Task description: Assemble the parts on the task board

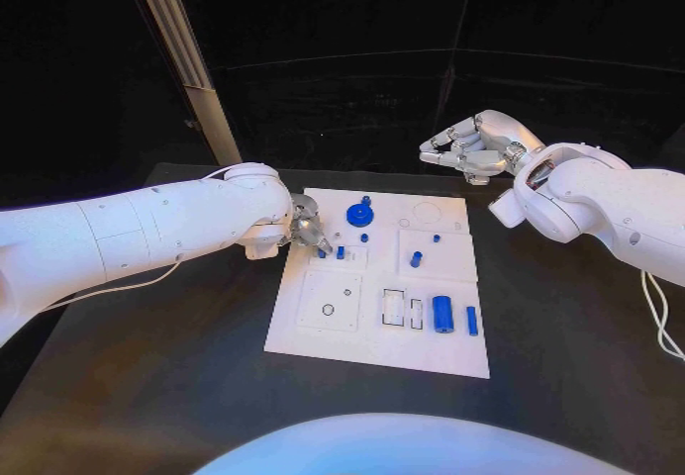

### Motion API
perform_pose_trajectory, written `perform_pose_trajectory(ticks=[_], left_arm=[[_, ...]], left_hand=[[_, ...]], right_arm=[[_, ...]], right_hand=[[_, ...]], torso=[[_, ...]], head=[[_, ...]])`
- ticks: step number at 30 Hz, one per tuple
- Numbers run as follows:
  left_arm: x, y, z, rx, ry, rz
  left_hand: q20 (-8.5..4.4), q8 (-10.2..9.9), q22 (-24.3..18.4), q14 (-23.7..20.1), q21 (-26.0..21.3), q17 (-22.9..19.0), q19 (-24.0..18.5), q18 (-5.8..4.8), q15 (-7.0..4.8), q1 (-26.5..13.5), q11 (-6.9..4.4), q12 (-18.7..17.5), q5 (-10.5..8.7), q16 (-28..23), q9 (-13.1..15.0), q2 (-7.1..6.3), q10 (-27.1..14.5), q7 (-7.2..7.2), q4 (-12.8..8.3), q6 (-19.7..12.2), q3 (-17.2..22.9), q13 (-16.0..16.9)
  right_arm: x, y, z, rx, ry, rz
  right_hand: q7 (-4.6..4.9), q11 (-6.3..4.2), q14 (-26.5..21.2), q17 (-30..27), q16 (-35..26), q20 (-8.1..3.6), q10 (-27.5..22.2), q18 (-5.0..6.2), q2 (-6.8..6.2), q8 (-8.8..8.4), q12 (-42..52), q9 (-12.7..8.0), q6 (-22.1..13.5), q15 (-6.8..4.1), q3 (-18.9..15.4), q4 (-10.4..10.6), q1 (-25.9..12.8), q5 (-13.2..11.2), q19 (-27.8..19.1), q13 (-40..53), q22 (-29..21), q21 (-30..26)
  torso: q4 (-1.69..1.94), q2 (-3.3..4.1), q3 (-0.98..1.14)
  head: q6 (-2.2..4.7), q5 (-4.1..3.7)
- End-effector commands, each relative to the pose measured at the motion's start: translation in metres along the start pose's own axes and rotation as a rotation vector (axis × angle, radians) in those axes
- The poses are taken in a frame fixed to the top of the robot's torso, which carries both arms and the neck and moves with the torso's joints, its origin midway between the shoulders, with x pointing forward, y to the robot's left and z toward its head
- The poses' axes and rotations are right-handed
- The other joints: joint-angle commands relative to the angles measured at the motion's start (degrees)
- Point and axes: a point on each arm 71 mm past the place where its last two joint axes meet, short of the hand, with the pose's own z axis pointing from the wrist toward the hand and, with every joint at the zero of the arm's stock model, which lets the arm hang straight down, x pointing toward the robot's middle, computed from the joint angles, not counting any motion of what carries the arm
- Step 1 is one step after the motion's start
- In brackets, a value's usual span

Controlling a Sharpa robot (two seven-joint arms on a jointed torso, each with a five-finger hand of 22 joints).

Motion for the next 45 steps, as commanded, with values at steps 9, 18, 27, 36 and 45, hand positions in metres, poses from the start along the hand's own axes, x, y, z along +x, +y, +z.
perform_pose_trajectory(ticks=[9,18,27,36,45], left_arm=[[0.000,0.005,0.003,-0.024,0.011,0.004],[-0.005,0.007,0.000,0.009,-0.052,-0.041],[-0.018,0.001,-0.007,0.227,-0.182,-0.253],[-0.032,-0.015,-0.015,0.514,-0.305,-0.373],[-0.028,-0.048,-0.011,0.636,-0.385,-0.042]], left_hand=[[-0.38,0.1,4.1,6.0,0.2,15.1,1.2,-0.83,-0.36,-5.0,0.14,0.4,-0.47,0.2,-0.1,-1.76,0.1,0.21,3.5,1.0,-5.5,-0.1],[-0.44,-0.6,4.0,6.0,0.0,15.1,1.1,-0.77,-0.40,-7.3,0.20,0.3,-0.45,0.2,-0.4,-2.48,-0.2,0.33,7.5,0.3,-14.2,-0.4],[1.46,-4.5,-9.8,3.9,-12.3,9.3,-6.0,2.31,1.92,-2.6,3.00,-13.7,-0.21,-3.8,-2.8,-0.22,-12.7,3.45,10.5,-5.8,-20.5,-16.1],[5.51,-7.2,-35.4,-14.7,-40.3,-22.3,-21.7,6.69,6.03,9.9,7.52,-21.5,-0.08,-30.9,-6.8,0.87,-25.4,7.75,7.7,-12.1,-22.5,-23.0],[5.65,-18.2,-37.7,-14.6,-42.6,-29.2,-17.9,6.88,6.10,21.1,7.92,-34.3,-0.70,-32.5,-16.6,-2.08,-25.4,7.60,-0.1,-8.2,-16.5,-37.7]], right_arm=[[0.000,0.002,0.001,-0.013,0.003,0.000],[0.000,0.002,0.001,-0.012,0.002,-0.001],[-0.001,0.001,0.000,-0.011,0.000,-0.001],[-0.002,0.000,0.000,-0.008,0.000,-0.002],[-0.001,0.000,0.001,-0.008,0.003,-0.001]], right_hand=[[-0.02,-0.12,3.2,3.2,-0.5,-0.19,-0.3,0.84,0.53,0.23,0.0,0.1,-0.2,0.15,-0.5,0.0,0.2,0.4,-0.2,-0.1,-0.2,-0.4],[0.00,-0.10,3.2,3.2,-0.5,-0.19,-0.4,0.86,0.53,0.21,-0.1,0.1,-0.3,0.16,-0.6,0.1,0.1,0.3,-0.3,-0.2,-0.3,-0.5],[0.01,-0.09,3.2,3.2,-0.5,-0.19,-0.4,0.85,0.52,0.19,-0.1,0.0,-0.3,0.17,-0.7,0.2,0.1,0.3,-0.3,-0.2,-0.2,-0.5],[0.01,-0.09,3.2,3.2,-0.5,-0.19,-0.4,0.85,0.52,0.19,-0.1,0.0,-0.3,0.17,-0.7,0.2,0.1,0.3,-0.3,-0.2,-0.2,-0.5],[0.02,-0.08,3.2,3.2,-0.5,-0.19,-0.3,0.84,0.53,0.18,-0.1,0.0,-0.4,0.18,-0.8,0.3,0.0,0.3,-0.2,-0.1,-0.2,-0.5]], torso=[[0.05,-0.04,-0.03],[0.07,-0.06,-0.05],[0.04,-0.04,-0.02],[0.02,-0.01,0.01],[0.00,0.01,-0.03]], head=[[0.01,0.01],[0.24,-0.15],[0.40,-0.39],[0.77,-0.67],[1.08,-1.25]])
